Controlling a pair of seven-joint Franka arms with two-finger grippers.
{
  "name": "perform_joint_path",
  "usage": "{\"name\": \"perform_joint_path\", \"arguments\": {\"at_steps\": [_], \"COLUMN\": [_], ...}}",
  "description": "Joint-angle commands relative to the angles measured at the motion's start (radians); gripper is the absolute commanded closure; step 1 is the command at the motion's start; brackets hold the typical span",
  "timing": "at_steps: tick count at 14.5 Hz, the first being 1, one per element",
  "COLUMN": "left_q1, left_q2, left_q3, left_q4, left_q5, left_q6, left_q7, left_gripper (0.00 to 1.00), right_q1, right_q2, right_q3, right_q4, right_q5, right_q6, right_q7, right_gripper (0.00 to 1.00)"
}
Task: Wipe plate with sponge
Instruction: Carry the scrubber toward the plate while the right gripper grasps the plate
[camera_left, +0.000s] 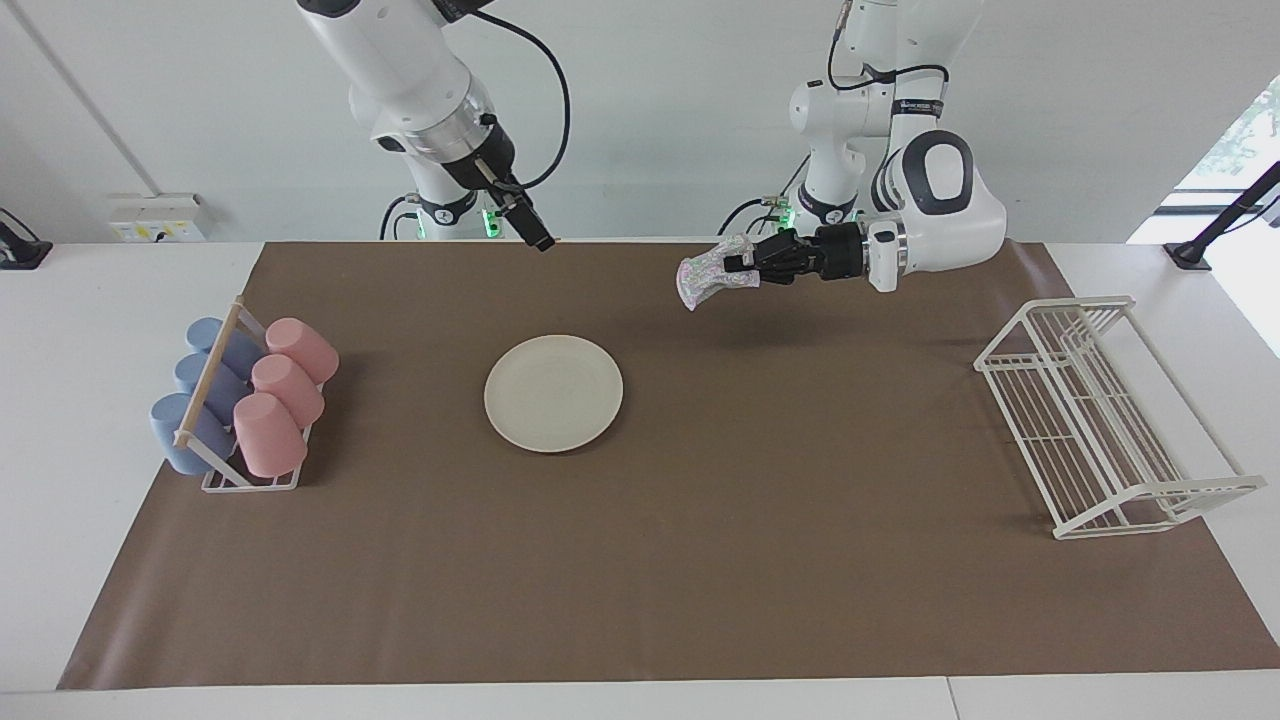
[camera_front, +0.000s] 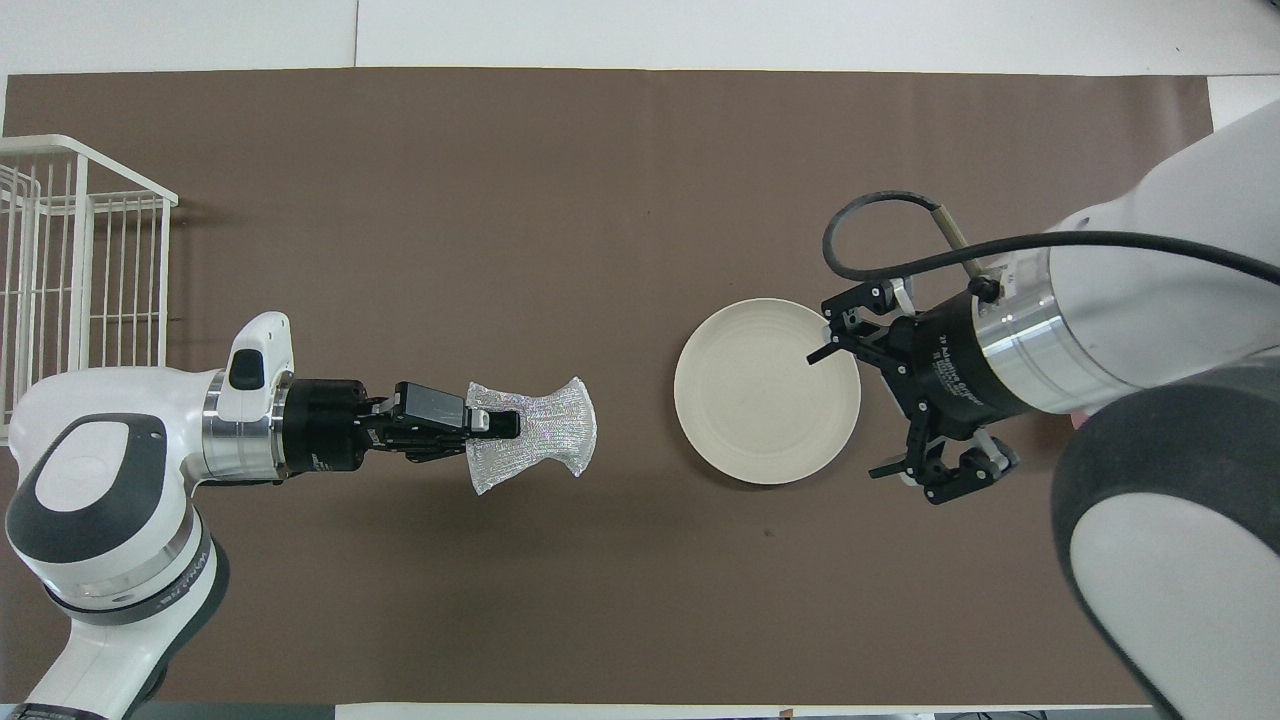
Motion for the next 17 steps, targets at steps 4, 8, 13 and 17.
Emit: {"name": "perform_joint_path", "arguments": {"at_steps": [4,8,13,17], "left_q1": [-0.177,-0.199,-0.200,-0.199], "left_q2": [-0.053,-0.050,-0.050,-0.052], "left_q3": [0.007,0.005,0.002,0.002], "left_q4": [-0.053,-0.050,-0.052,-0.053], "left_q5": [-0.161,-0.183,-0.184,-0.184], "left_q6": [0.180,0.201,0.204,0.204], "left_q7": [0.031,0.034,0.057,0.059], "left_gripper": [1.00,1.00,1.00,1.00], "right_q1": [-0.011,0.099,0.237,0.231], "right_q2": [-0.067,-0.071,-0.048,-0.044], "right_q3": [0.046,0.054,0.054,0.054], "right_q4": [-0.117,-0.184,-0.259,-0.269], "right_q5": [0.033,0.034,0.033,0.031], "right_q6": [0.145,0.308,0.495,0.508], "right_q7": [0.071,0.279,0.447,0.411], "right_gripper": [0.00,0.00,0.00,0.00]}}
